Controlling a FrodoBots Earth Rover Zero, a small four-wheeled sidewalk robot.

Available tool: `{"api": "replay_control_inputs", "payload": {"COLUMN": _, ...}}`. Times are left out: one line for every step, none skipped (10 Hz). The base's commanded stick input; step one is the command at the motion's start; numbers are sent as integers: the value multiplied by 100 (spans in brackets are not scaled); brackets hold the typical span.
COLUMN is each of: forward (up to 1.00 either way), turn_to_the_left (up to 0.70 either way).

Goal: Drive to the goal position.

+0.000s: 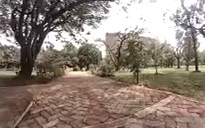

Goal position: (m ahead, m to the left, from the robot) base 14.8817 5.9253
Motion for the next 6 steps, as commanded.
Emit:
{"api": "replay_control_inputs", "payload": {"forward": 70, "turn_to_the_left": 0}}
{"api": "replay_control_inputs", "payload": {"forward": 70, "turn_to_the_left": 0}}
{"api": "replay_control_inputs", "payload": {"forward": 70, "turn_to_the_left": 0}}
{"api": "replay_control_inputs", "payload": {"forward": 70, "turn_to_the_left": 0}}
{"api": "replay_control_inputs", "payload": {"forward": 70, "turn_to_the_left": 0}}
{"api": "replay_control_inputs", "payload": {"forward": 70, "turn_to_the_left": 0}}
